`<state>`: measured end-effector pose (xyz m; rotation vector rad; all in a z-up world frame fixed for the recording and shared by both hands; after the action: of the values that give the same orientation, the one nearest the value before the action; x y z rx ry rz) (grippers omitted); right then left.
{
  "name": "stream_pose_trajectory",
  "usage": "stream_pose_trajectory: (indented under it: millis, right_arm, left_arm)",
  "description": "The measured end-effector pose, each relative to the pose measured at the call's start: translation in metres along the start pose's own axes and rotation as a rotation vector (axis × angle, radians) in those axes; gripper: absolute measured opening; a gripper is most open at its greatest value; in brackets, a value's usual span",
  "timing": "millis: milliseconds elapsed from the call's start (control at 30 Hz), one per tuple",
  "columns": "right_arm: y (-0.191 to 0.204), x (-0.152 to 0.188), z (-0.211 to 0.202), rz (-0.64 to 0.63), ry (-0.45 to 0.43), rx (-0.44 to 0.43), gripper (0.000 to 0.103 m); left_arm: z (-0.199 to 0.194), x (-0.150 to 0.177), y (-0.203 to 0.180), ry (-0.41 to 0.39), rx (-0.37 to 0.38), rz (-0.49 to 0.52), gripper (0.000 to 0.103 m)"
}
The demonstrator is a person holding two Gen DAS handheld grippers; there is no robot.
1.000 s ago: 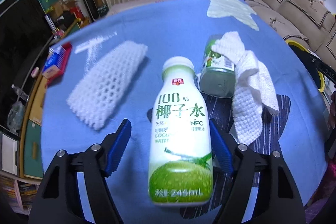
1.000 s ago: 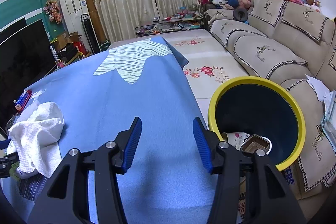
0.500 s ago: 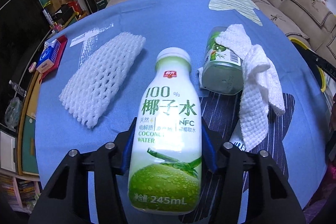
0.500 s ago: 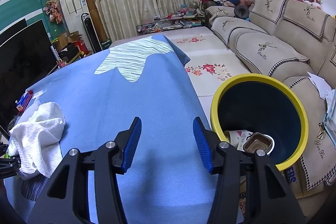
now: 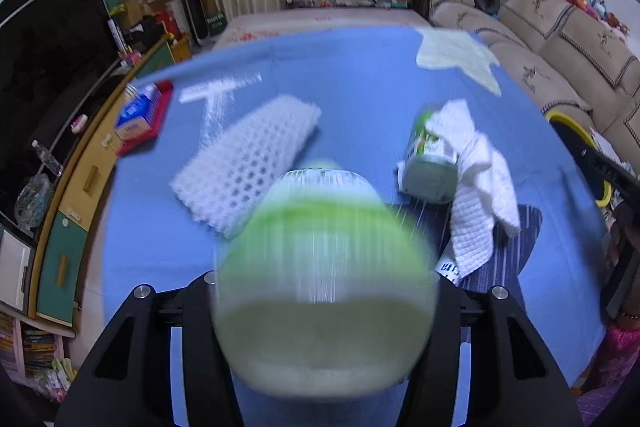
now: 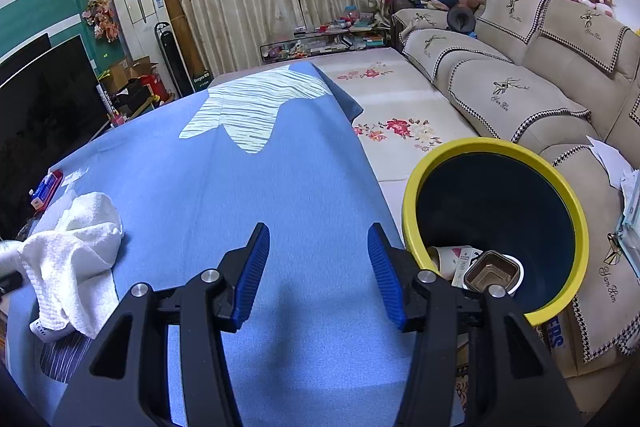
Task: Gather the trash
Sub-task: 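Carry the coconut water bottle with the left gripper over the bin and release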
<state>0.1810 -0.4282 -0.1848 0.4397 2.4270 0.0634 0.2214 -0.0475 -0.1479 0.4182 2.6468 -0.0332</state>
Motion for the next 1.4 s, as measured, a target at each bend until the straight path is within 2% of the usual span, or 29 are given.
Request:
stream_pose_trajectory:
  millis: [267, 633, 800, 900, 1067, 1400]
  right_arm:
    - [0.000, 0.001, 0.001, 0.000, 0.000, -0.007, 0.049]
    - [0.002, 0.001, 0.000, -0.003, -0.005, -0.015, 0.049]
    - [0.008, 0.003, -0.013, -0.042, -0.056, 0.012, 0.049]
    - [0.007, 0.003, -0.026, -0.045, -0.070, -0.022, 0.049]
    - [-0.009, 0.002, -0.056, -0.052, -0.116, -0.008, 0.049]
    - [-0.074, 0.008, -0.099, 0.025, -0.180, 0.063, 0.049]
  left_arm:
    - [-0.044, -0.003, -0.004, -0.097, 0.004, 0.000, 0.051]
    - [-0.056, -0.003, -0.021, -0.111, 0.022, 0.034, 0.051]
    - [-0.061, -0.010, -0.030, -0.128, 0.031, 0.050, 0.051]
    - [-0.066, -0.015, -0.037, -0.143, 0.040, 0.063, 0.051]
    - [-0.070, -0.029, -0.053, -0.169, 0.067, 0.087, 0.051]
    - [-0.070, -0.064, -0.106, -0.204, 0.135, 0.158, 0.051]
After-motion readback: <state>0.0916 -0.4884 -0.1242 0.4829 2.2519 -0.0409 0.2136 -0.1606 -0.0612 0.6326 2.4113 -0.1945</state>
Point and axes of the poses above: each gripper's, at about its wrist camera, not at the fingertips, and z roughly the way its jaws point, y to its left, x to its underside, the point moved 3 cm from there along z, roughly the way its jaws point, and after that the axes turned 10 degrees about y, right-handed, at the moved point
